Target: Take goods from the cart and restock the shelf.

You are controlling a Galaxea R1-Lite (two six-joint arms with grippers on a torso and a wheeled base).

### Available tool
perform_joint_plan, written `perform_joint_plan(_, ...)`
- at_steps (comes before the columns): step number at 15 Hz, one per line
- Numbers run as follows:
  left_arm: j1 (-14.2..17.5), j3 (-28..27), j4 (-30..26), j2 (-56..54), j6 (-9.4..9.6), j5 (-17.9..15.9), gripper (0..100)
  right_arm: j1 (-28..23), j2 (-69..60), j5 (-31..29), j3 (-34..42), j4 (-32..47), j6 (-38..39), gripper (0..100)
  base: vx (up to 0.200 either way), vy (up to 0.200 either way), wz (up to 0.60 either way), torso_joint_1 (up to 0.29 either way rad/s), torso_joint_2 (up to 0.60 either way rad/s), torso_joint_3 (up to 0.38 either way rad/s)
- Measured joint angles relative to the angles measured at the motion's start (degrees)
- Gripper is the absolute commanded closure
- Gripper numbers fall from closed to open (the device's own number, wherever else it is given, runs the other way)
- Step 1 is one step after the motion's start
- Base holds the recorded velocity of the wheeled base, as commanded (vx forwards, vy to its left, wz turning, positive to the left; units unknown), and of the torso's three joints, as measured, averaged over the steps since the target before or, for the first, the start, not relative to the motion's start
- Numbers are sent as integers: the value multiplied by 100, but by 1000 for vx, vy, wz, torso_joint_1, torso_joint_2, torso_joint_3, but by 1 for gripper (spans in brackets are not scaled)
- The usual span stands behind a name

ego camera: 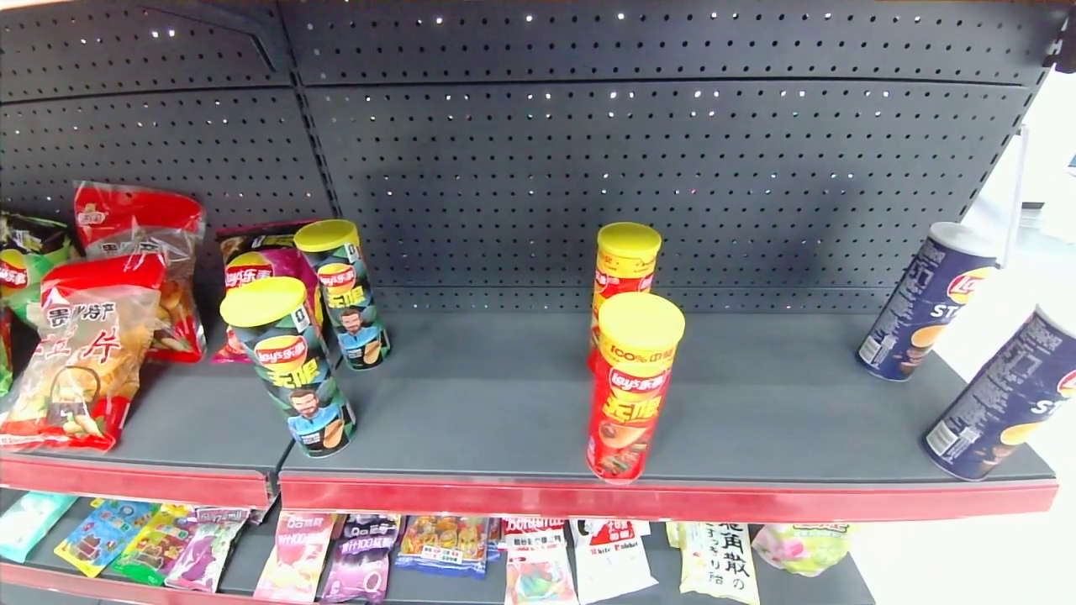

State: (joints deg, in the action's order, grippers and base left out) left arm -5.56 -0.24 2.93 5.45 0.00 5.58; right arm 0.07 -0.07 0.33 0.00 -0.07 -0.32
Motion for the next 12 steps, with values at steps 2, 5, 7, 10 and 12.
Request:
perform_joint_plan(2,2,11,-2,2,-73,-55,0,2,0,0,0,0,0,0,0,0,0,0,0,0)
perform_joint_plan(5,2,15,24,2,508,-702,0,0,0,-1,0,0,-1,0,0,0,0,0,0,0)
perform_joint_plan(7,2,15,35,2,638,-761,0,-2,0,-1,0,0,-1,0,0,0,0,0,0,0)
perform_joint_plan(10,5,15,30,2,396,79,0,0,0,-1,0,0,7,0,0,0,0,0,0,0)
perform_joint_plan(12,9,15,30,4,322,490,0,0,0,0,0,0,2,0,0,0,0,0,0,0)
